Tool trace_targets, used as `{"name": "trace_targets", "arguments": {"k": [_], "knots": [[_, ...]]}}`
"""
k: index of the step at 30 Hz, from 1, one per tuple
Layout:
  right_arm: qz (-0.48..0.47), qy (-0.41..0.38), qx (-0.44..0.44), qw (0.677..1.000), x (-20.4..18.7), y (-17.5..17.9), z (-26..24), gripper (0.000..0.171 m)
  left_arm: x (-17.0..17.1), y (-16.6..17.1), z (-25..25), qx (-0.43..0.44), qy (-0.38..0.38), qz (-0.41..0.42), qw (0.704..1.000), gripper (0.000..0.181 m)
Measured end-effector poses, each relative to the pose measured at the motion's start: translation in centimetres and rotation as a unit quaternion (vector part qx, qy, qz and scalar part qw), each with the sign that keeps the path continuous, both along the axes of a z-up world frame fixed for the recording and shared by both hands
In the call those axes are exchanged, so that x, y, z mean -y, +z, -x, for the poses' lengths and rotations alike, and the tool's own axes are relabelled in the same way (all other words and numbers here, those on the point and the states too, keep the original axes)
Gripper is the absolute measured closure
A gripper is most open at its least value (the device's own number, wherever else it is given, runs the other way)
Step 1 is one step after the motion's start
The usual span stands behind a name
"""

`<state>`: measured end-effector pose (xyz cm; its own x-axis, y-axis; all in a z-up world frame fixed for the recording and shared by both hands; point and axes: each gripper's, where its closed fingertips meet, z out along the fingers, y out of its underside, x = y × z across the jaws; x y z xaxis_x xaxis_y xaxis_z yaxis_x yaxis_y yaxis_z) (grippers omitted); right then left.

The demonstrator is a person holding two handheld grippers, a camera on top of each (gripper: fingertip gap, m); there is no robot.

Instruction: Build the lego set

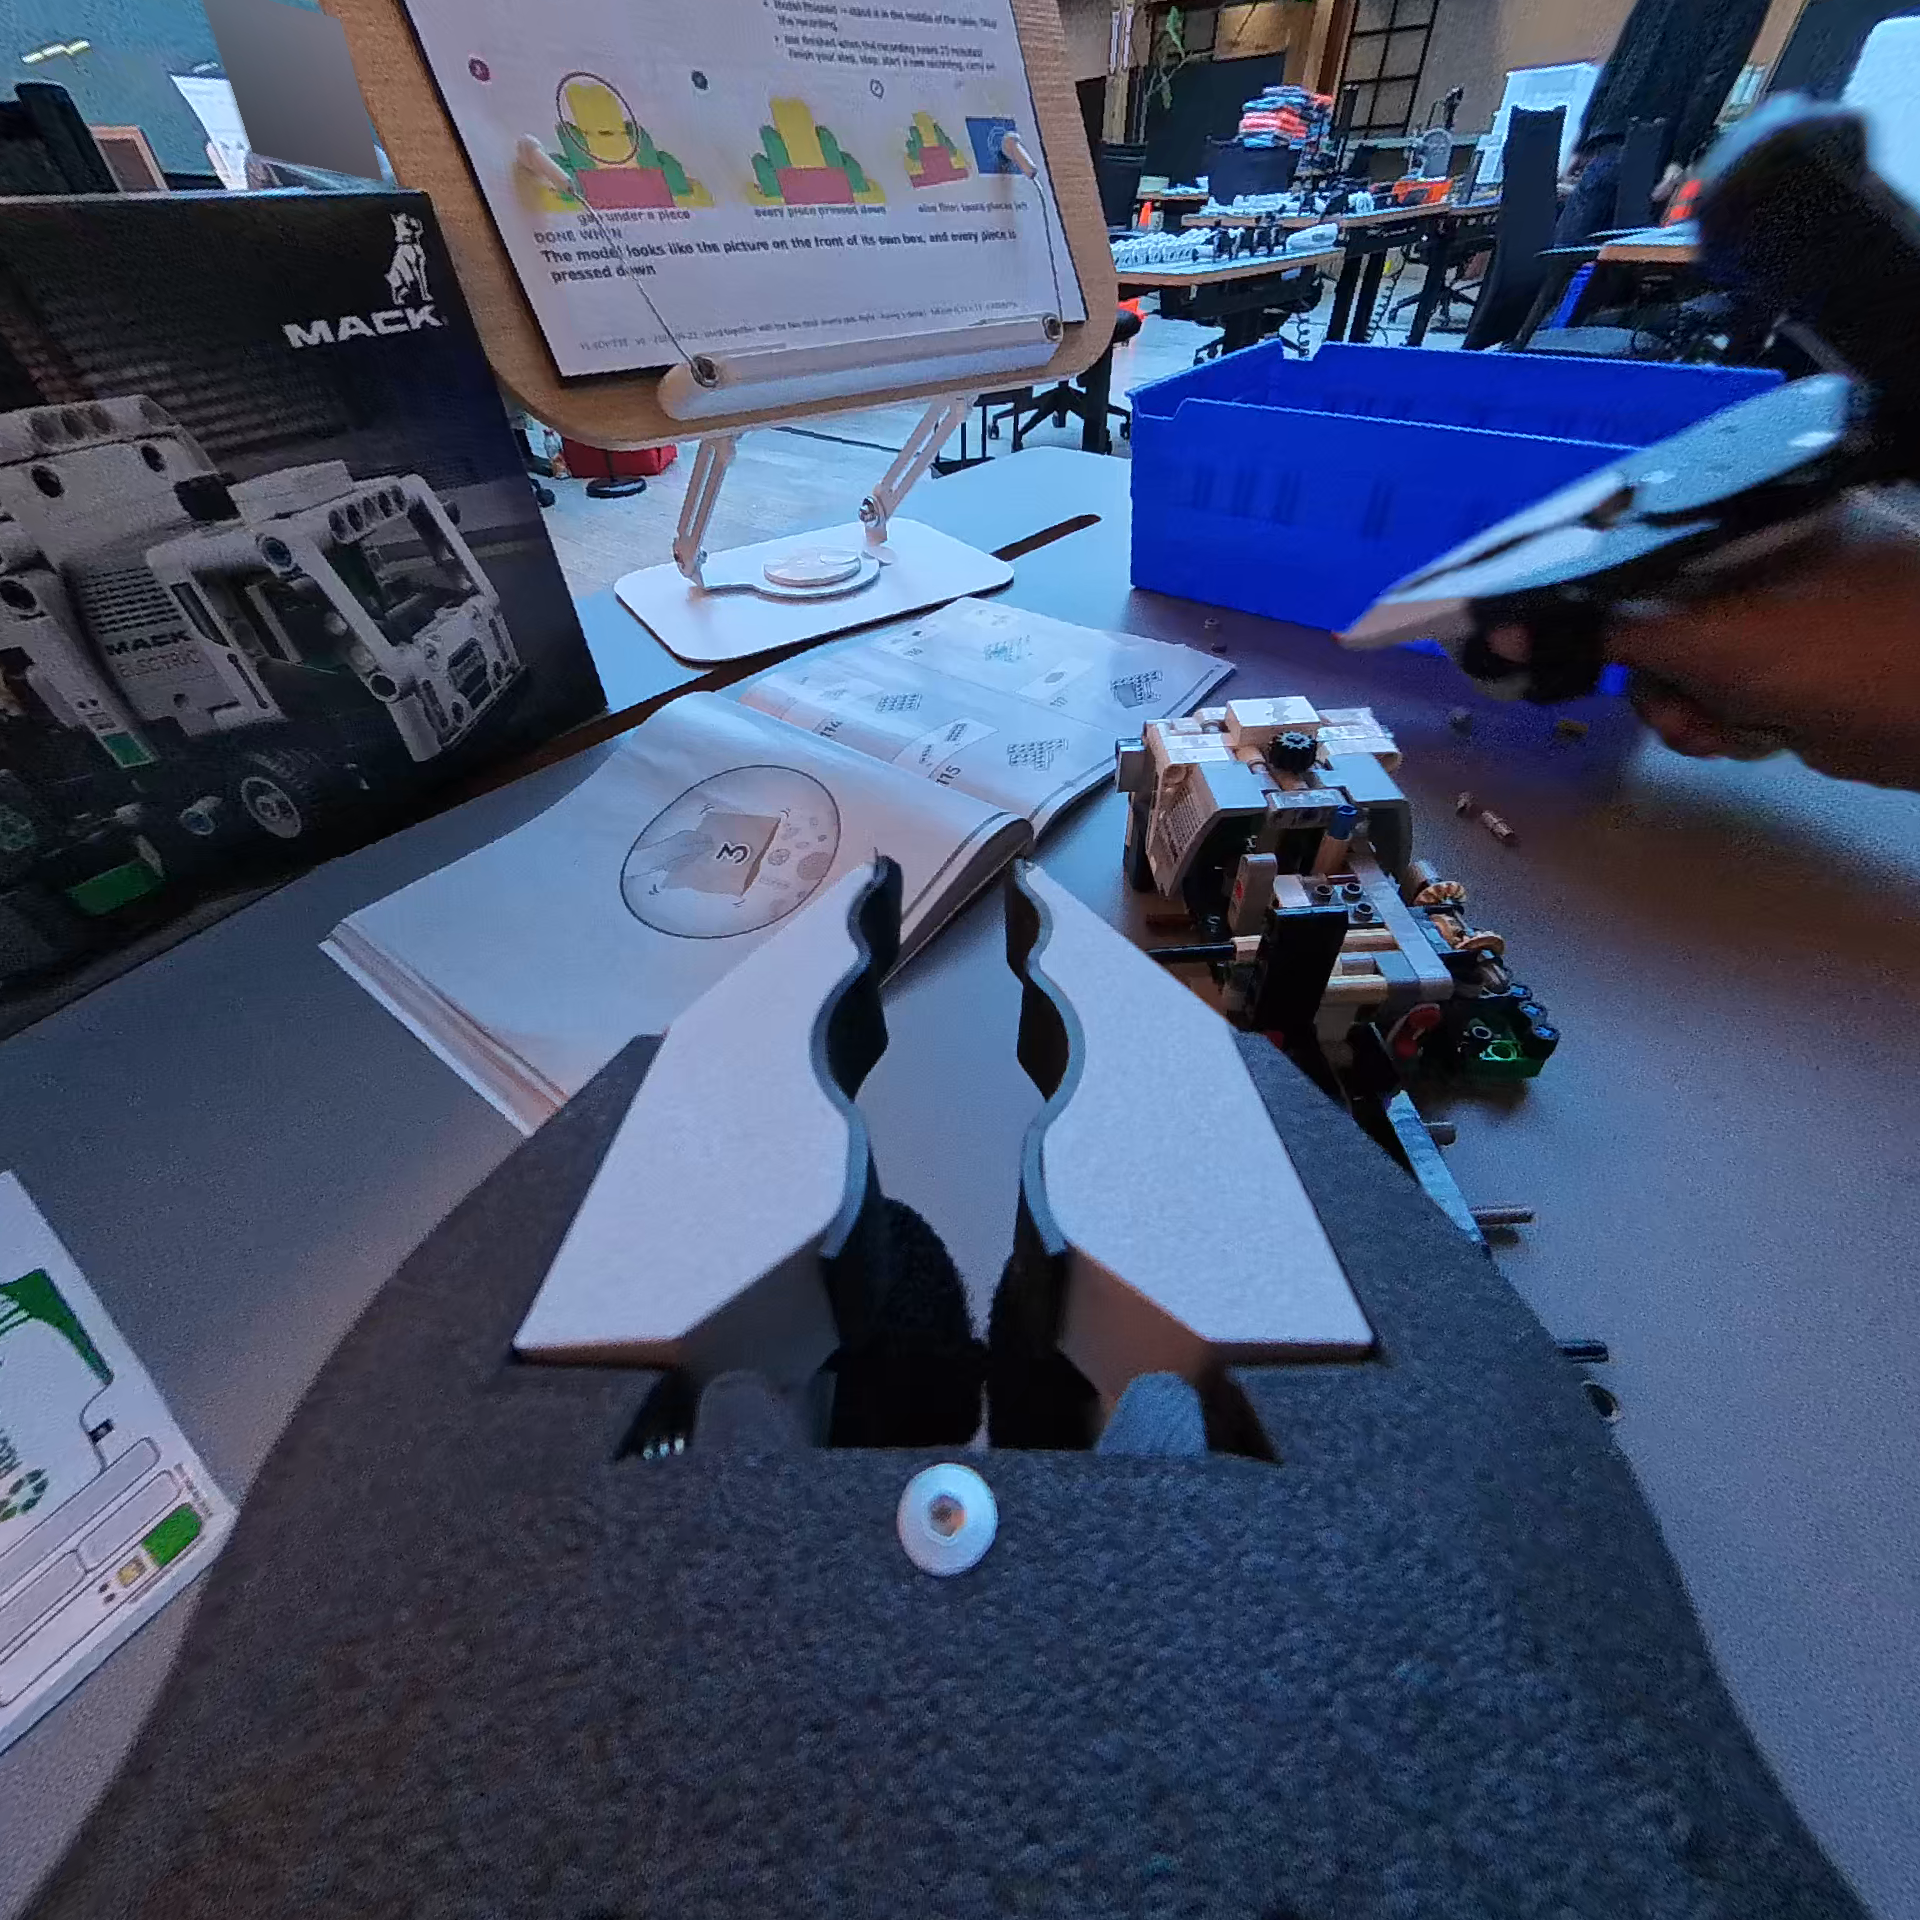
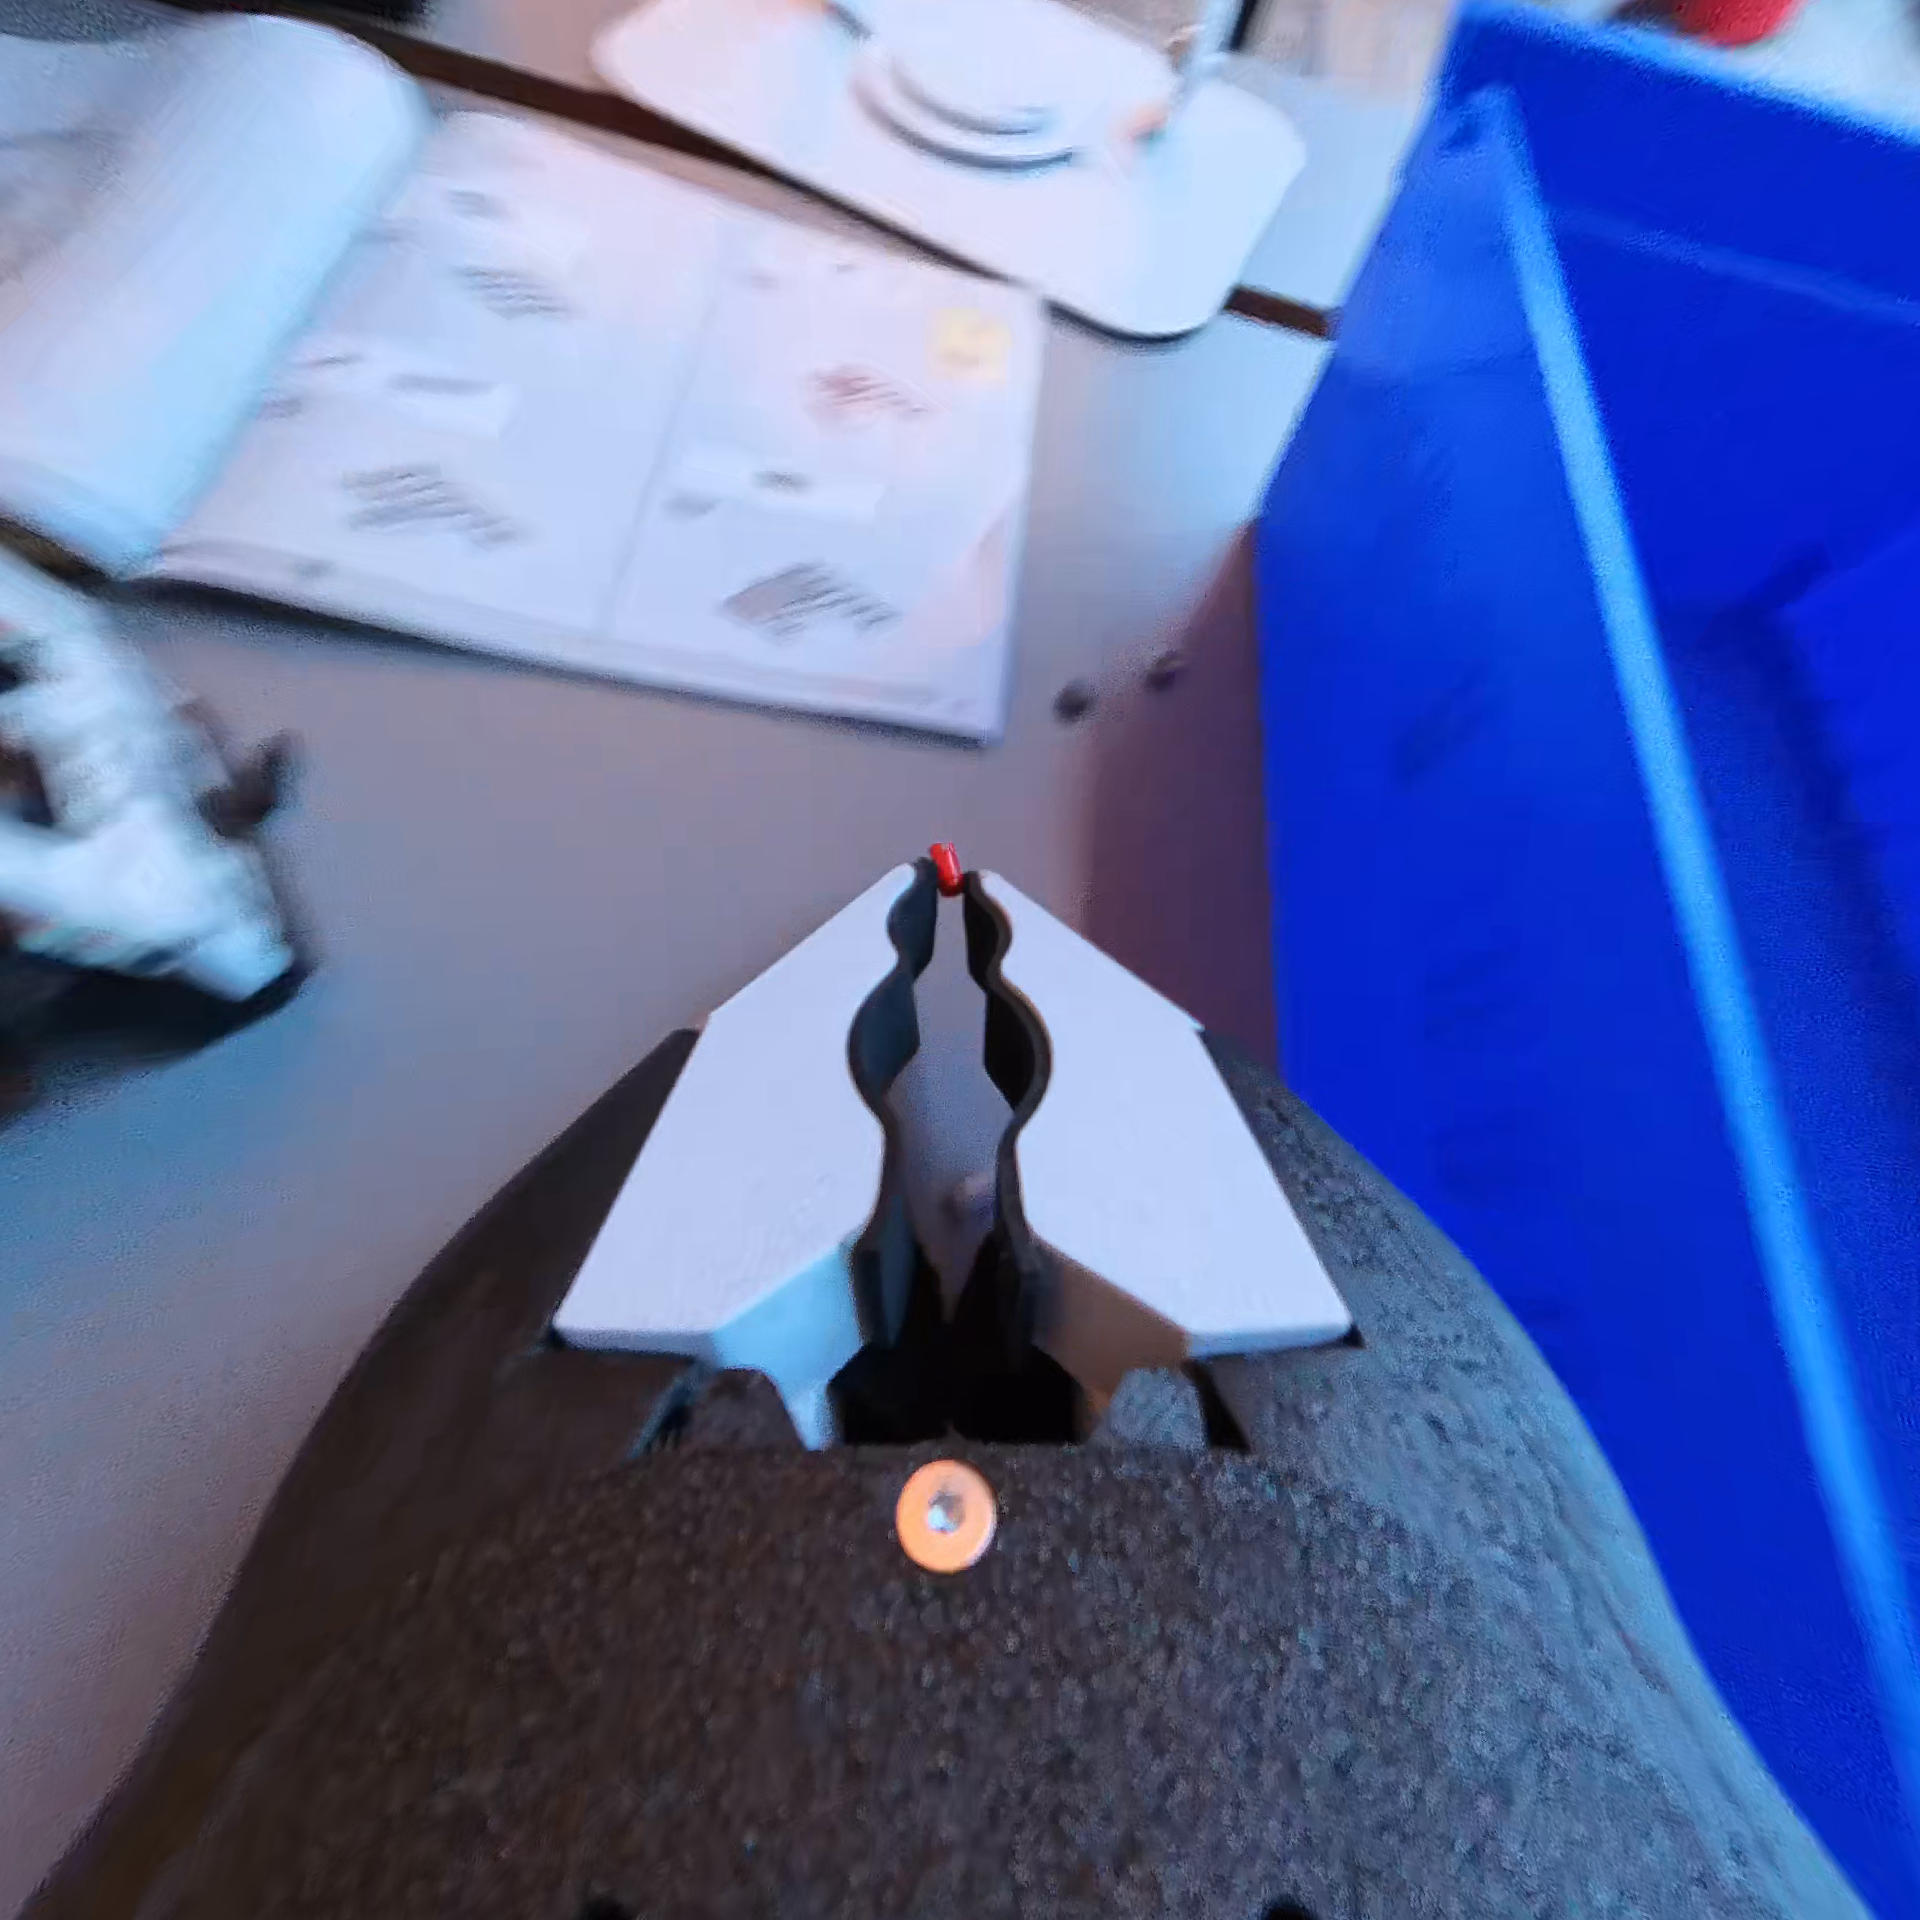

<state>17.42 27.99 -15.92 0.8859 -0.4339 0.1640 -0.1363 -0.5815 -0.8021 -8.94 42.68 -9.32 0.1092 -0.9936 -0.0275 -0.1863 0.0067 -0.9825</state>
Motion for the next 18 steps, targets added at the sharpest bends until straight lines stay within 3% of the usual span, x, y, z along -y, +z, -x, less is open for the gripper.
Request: {"name": "trace_targets", "arguments": {"k": [1,6,13,15,18], "knots": [[0.016,-0.027,0.019,0.999,-0.6,0.1,-1.9,0.167,0.1,0.0,0.0,0.0,-0.002,0.001,1.0,0.164],[0.099,-0.062,0.012,0.993,-3.1,-2.6,-6.2,0.166,0.5,0.0,-0.1,-0.005,-0.007,-0.006,1.0,0.164],[0.079,-0.084,0.007,0.993,-3.4,-2.5,-6.5,0.16,0.1,0.2,0.2,0.001,-0.003,0.004,1.0,0.164],[0.052,-0.071,0.009,0.996,-3.0,-1.1,-5.7,0.156,0.0,0.3,0.2,0.004,-0.003,0.009,1.0,0.164],[-0.014,0.011,-0.007,1.0,-1.8,1.5,-0.6,0.154,-0.1,0.1,0.2,-0.002,0.0,0.006,1.0,0.163]]}}
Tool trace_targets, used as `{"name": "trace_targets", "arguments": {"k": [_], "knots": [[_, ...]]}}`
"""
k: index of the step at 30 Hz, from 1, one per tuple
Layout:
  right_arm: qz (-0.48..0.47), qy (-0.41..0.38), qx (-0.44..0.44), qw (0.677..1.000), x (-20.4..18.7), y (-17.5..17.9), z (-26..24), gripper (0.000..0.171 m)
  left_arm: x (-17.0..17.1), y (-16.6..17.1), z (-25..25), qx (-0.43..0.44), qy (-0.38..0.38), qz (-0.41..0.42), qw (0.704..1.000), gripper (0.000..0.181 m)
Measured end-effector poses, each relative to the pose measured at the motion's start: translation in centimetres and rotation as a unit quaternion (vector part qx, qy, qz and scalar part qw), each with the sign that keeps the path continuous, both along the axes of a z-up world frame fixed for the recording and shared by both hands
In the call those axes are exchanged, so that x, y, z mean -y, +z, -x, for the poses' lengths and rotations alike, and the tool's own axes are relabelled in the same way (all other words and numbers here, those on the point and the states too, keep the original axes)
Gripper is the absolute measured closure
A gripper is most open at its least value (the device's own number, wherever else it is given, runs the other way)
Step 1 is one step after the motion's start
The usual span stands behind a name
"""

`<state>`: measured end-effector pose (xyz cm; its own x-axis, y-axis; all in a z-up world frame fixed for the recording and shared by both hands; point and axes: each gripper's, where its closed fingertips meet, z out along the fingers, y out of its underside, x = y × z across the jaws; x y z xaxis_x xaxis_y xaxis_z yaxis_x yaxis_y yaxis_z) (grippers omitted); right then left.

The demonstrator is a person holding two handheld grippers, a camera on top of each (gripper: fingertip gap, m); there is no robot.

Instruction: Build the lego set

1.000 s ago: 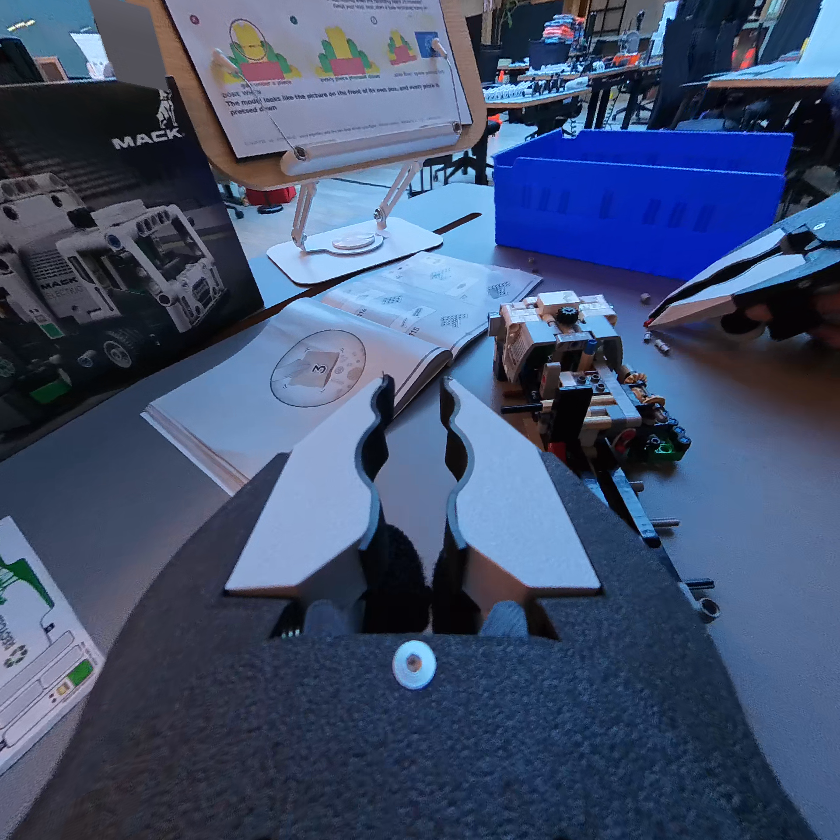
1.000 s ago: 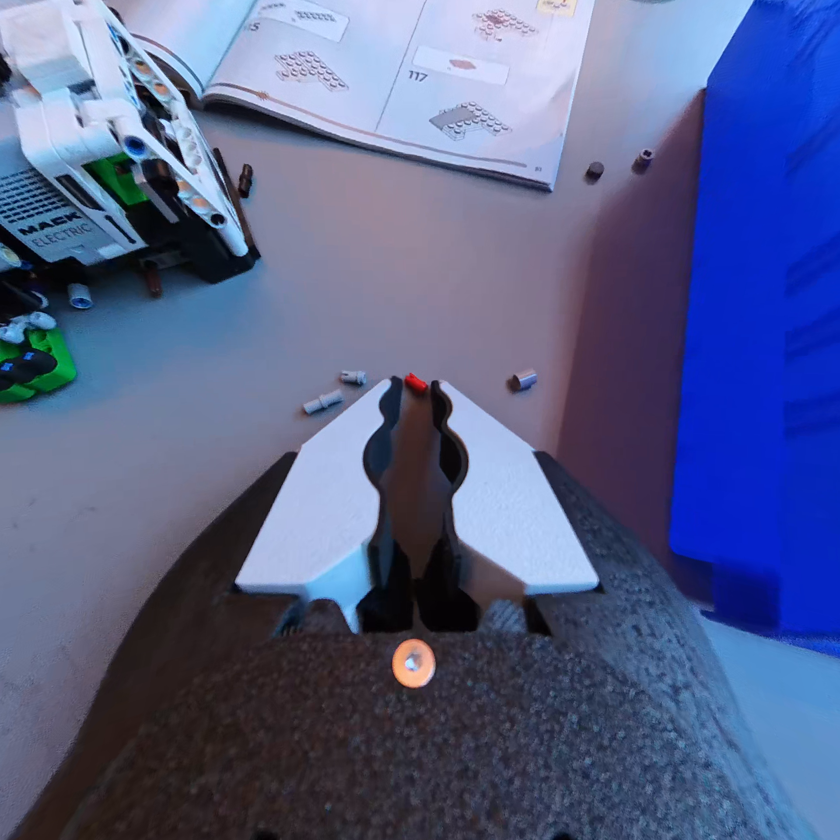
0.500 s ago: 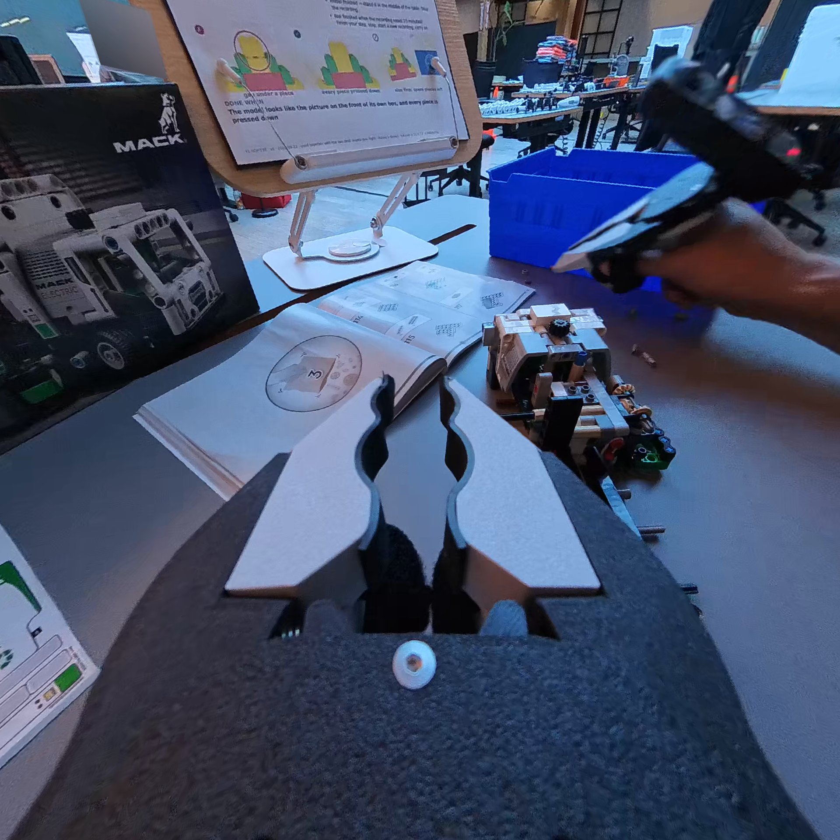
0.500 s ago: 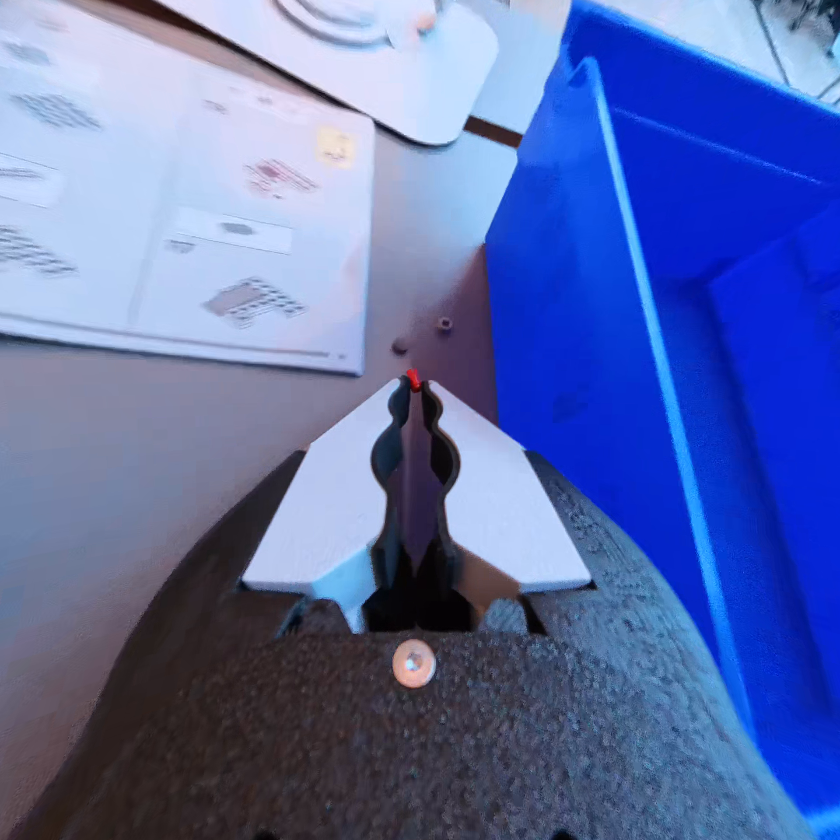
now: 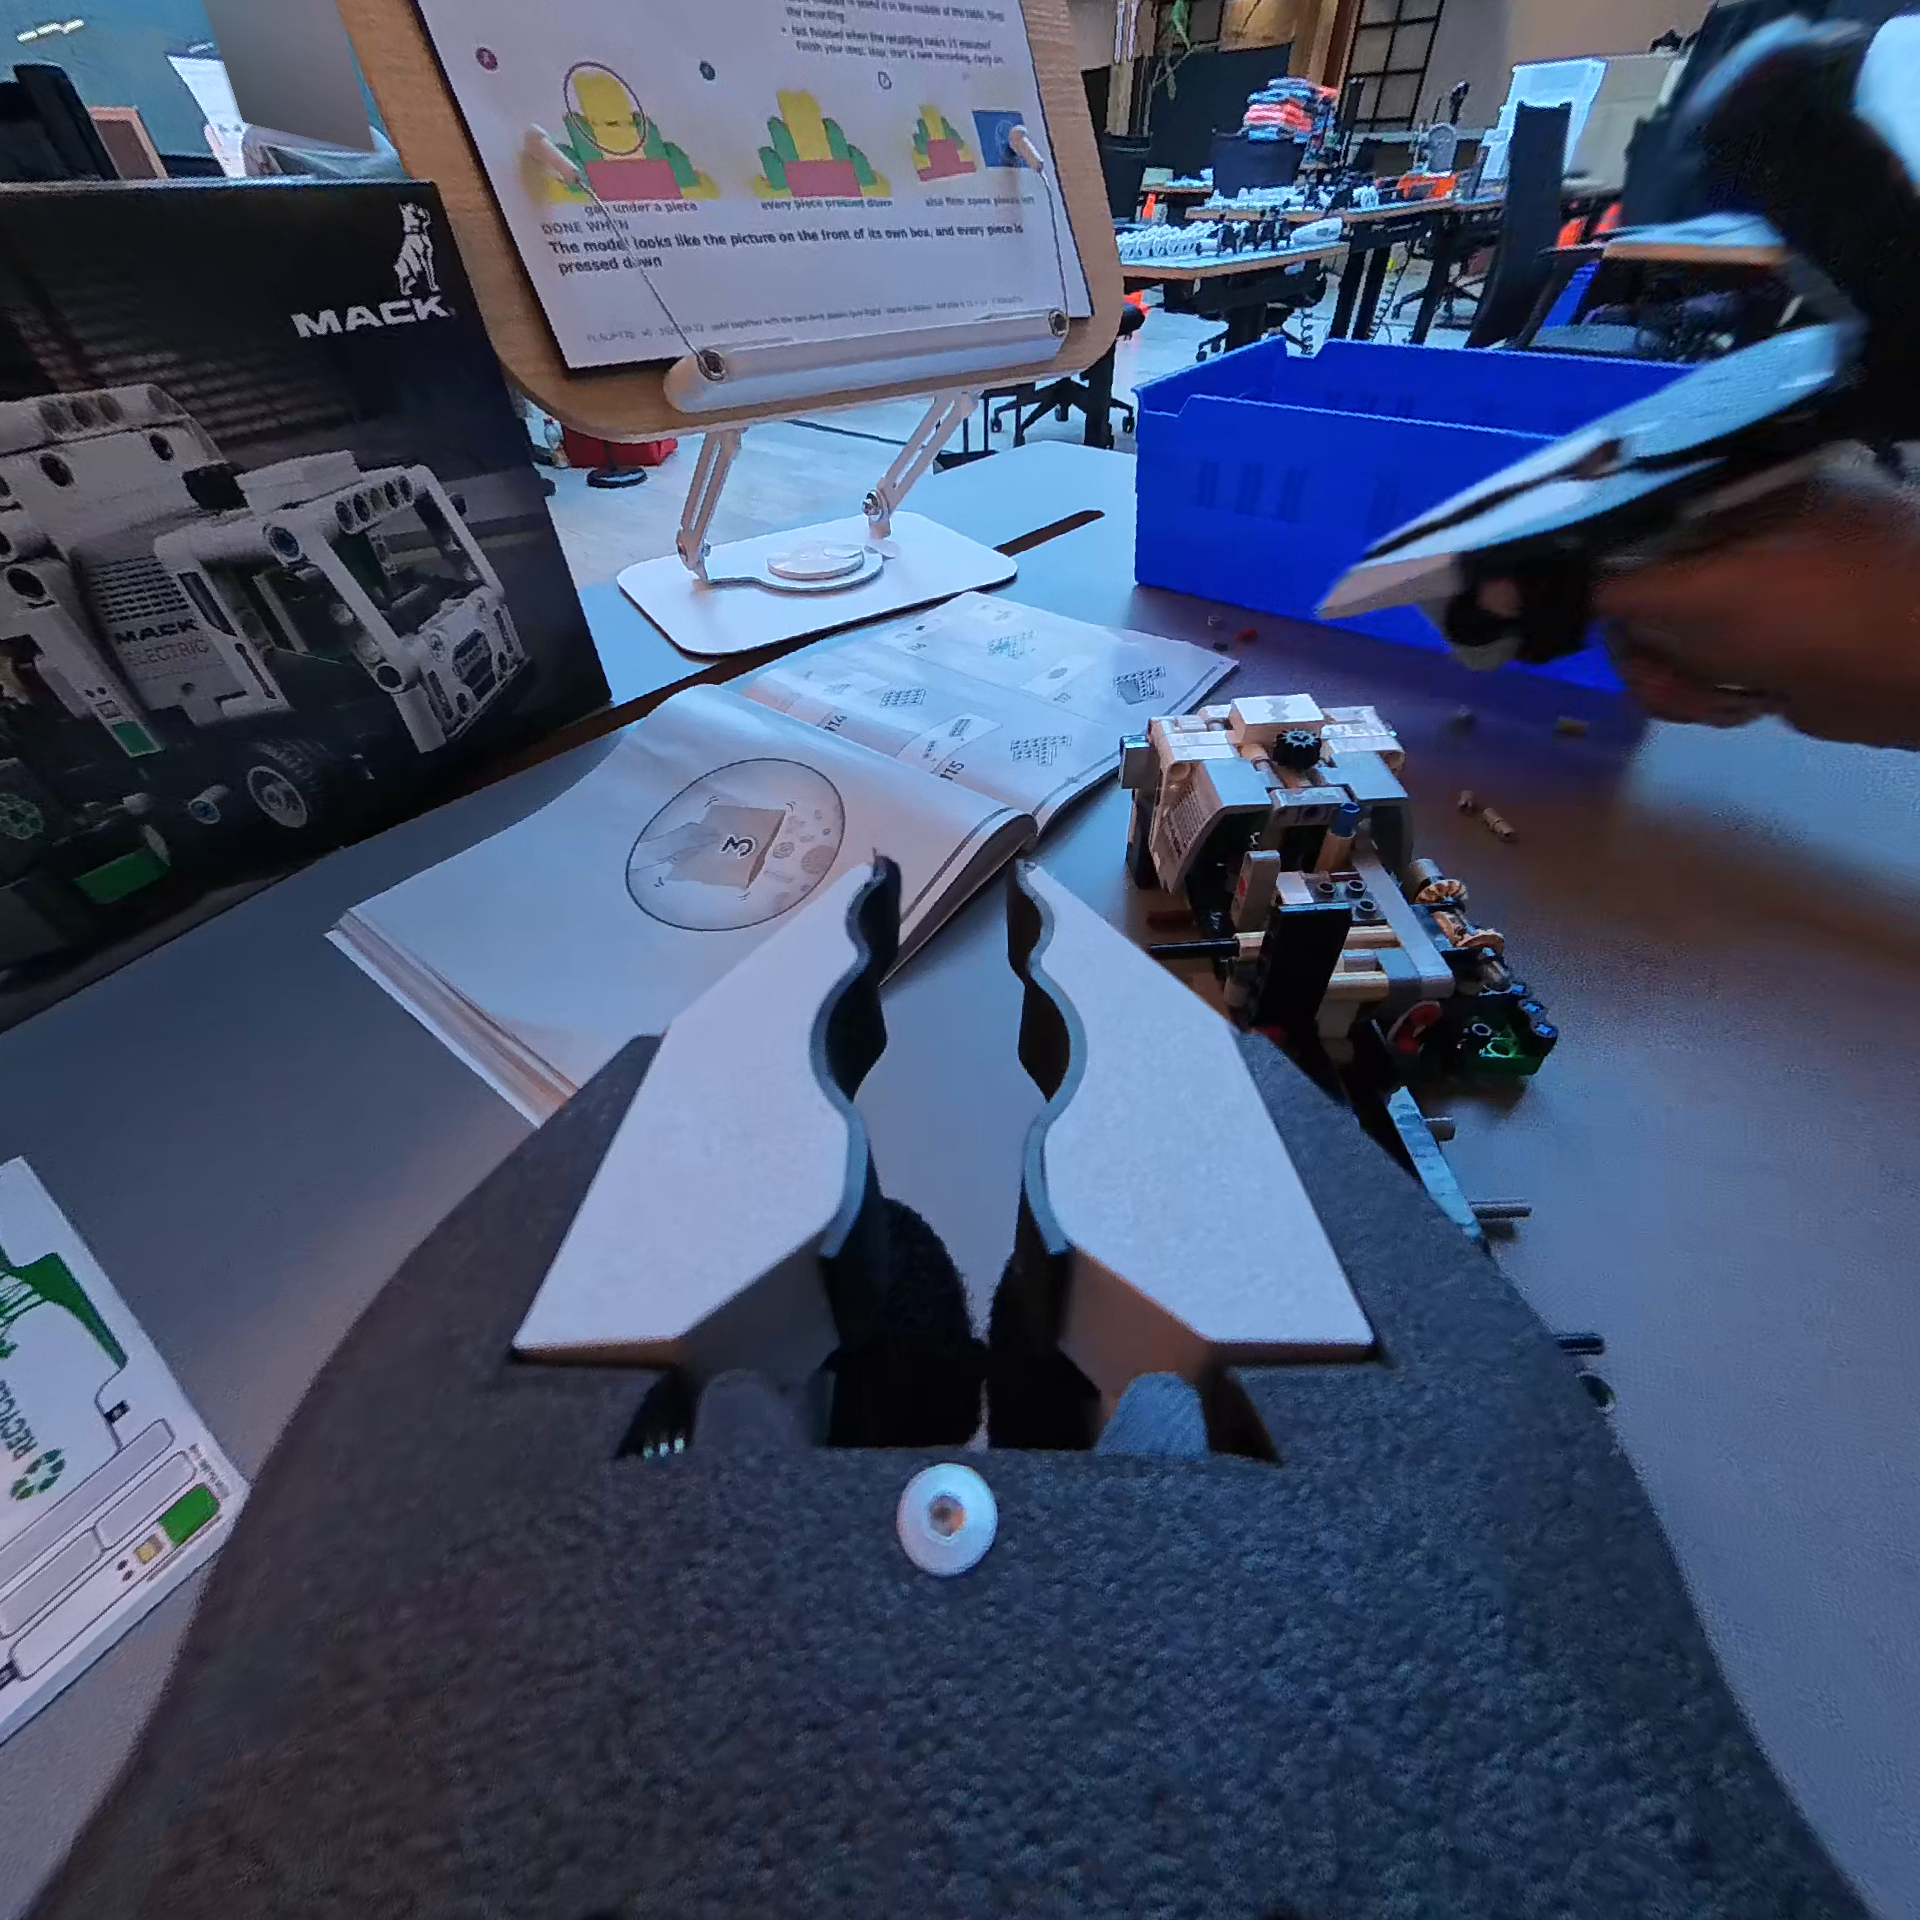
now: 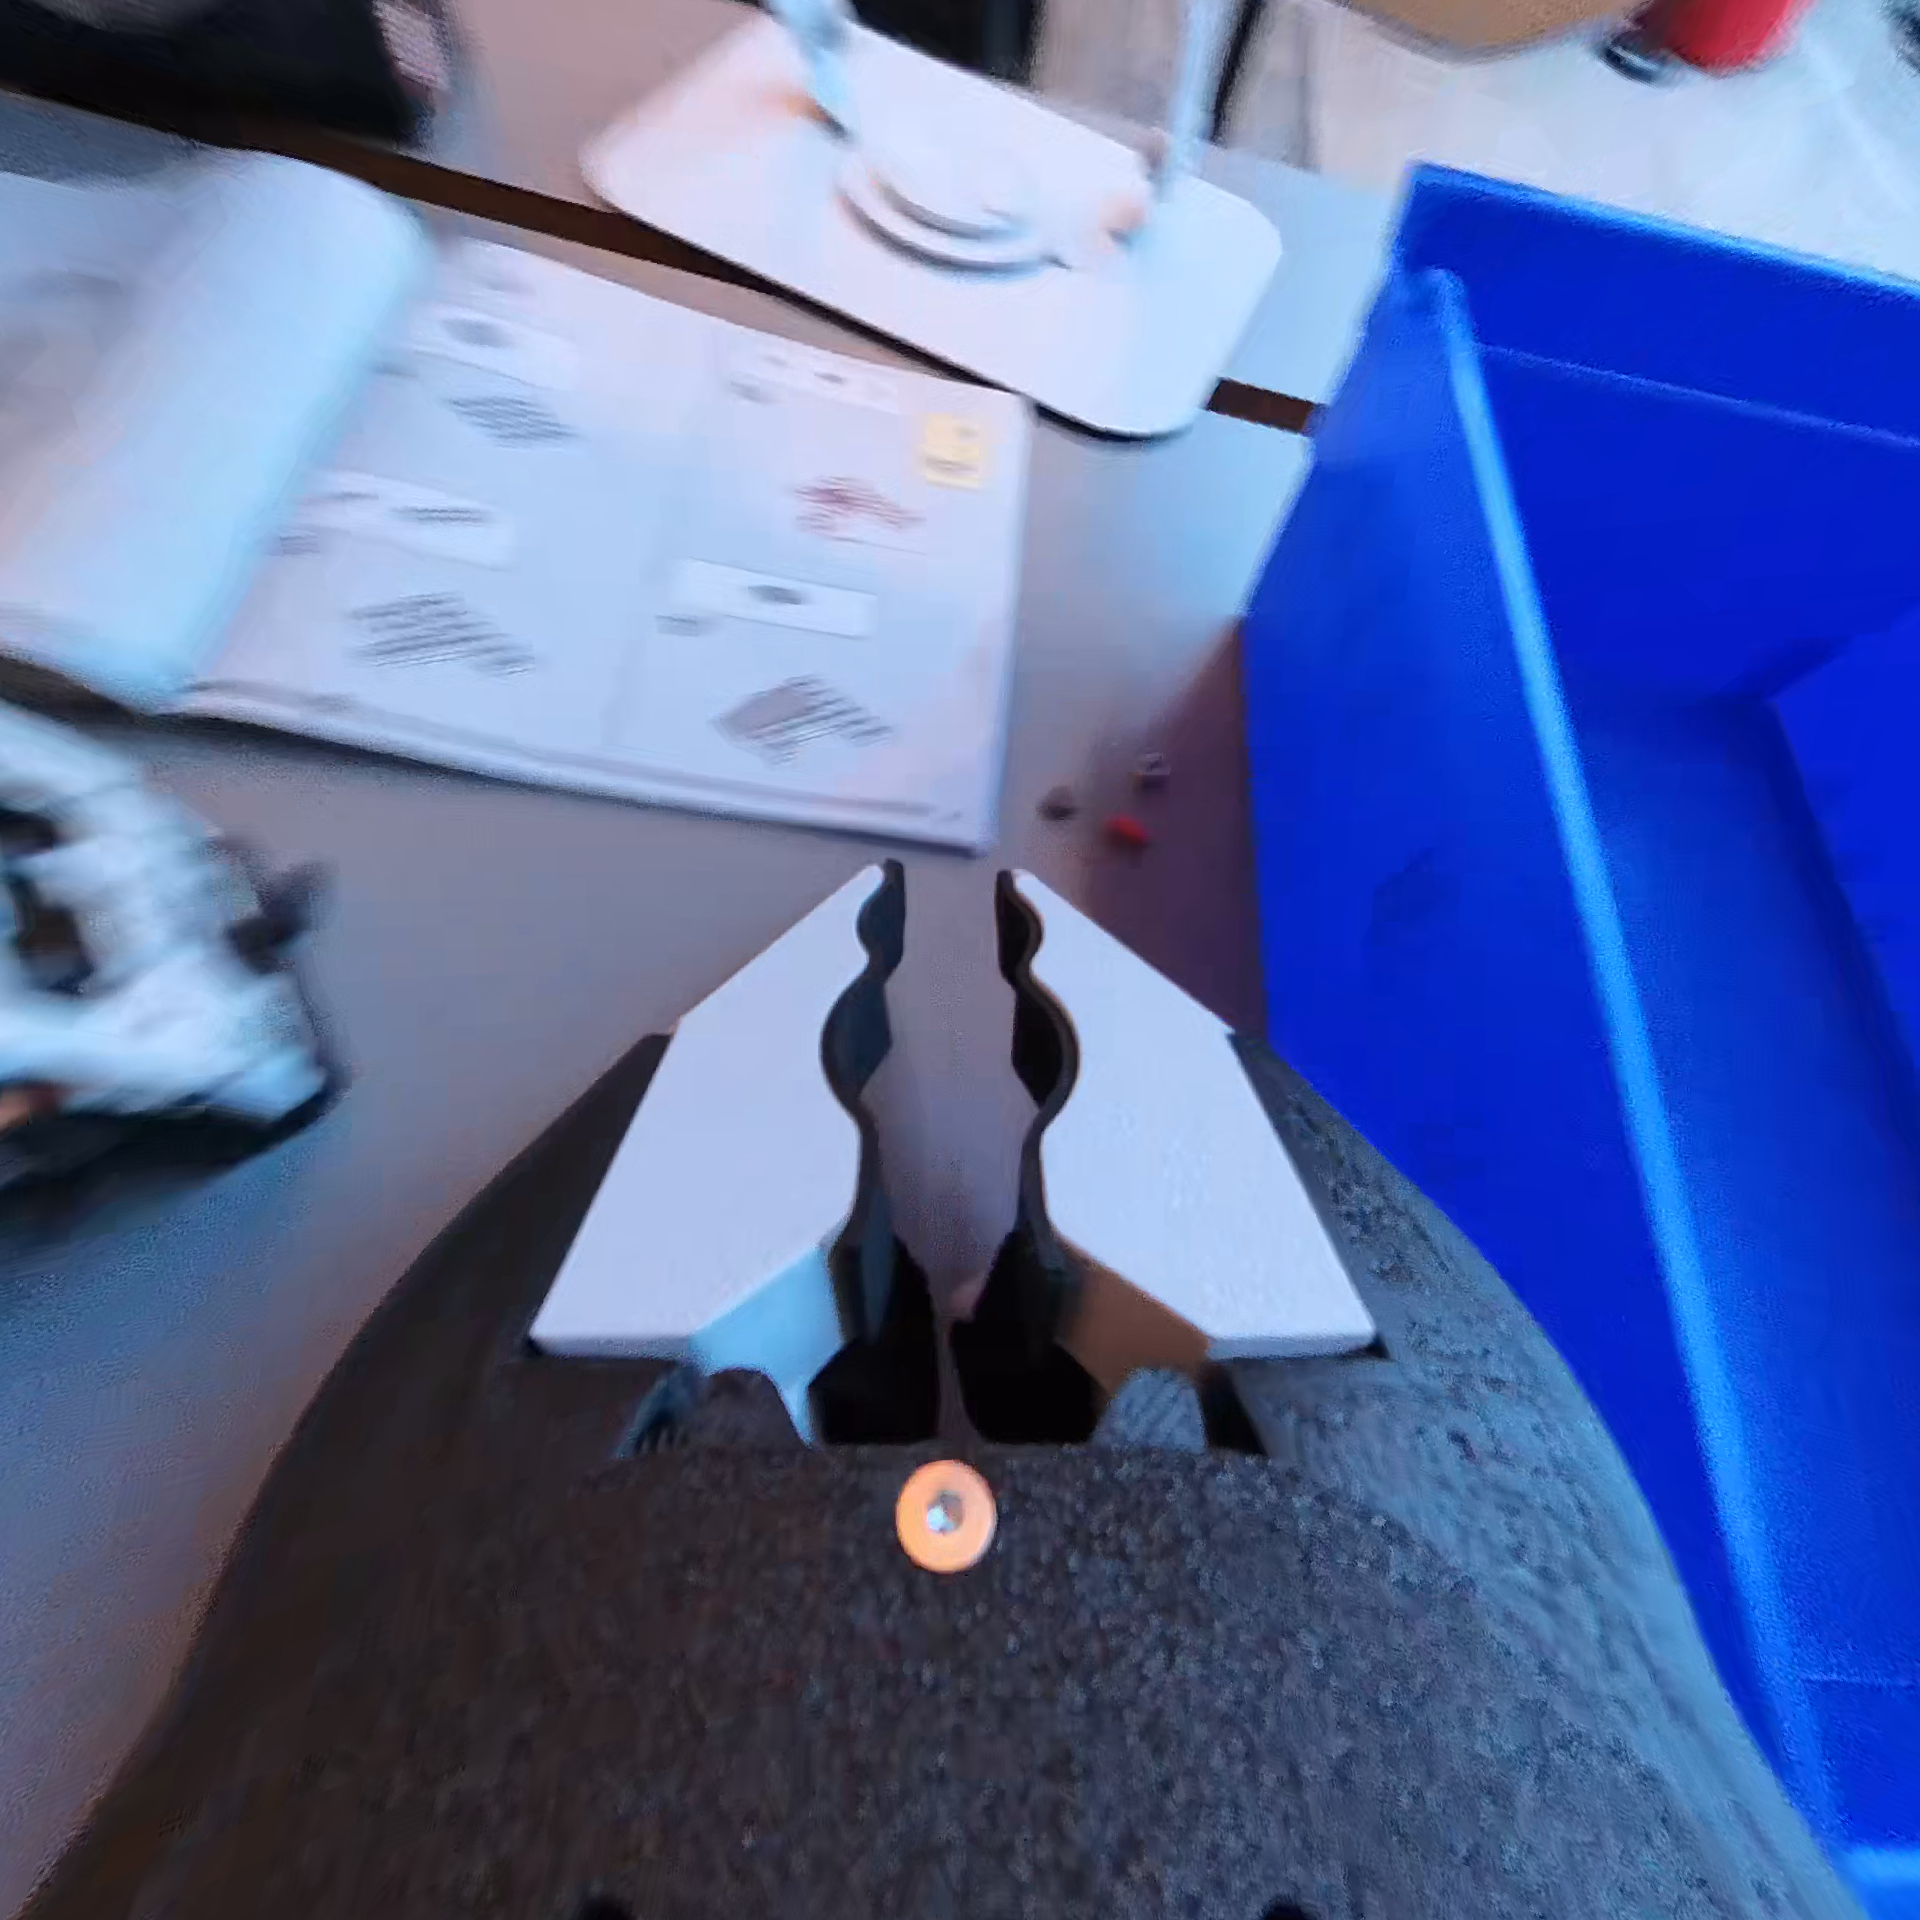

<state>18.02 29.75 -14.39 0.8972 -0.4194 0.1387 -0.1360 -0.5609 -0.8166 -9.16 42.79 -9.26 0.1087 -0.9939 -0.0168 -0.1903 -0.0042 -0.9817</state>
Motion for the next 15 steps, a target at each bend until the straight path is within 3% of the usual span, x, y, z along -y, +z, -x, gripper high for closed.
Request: {"name": "trace_targets", "arguments": {"k": [2,5,8,15], "knots": [[-0.025,0.083,-0.059,0.994,1.6,-0.1,5.3,0.152,-0.1,-0.2,0.0,-0.006,0.003,-0.004,1.0,0.163],[-0.033,0.132,-0.125,0.983,4.6,-1.3,10.0,0.144,0.0,-0.2,-0.1,-0.006,0.0,0.0,1.0,0.163],[-0.004,0.131,-0.124,0.984,6.4,-2.9,11.3,0.139,0.2,-0.4,-0.2,-0.008,-0.004,0.001,1.0,0.163],[0.038,0.122,-0.072,0.989,5.9,-4.2,11.1,0.147,0.7,-0.6,-0.6,-0.01,-0.012,-0.001,1.0,0.163]]}}
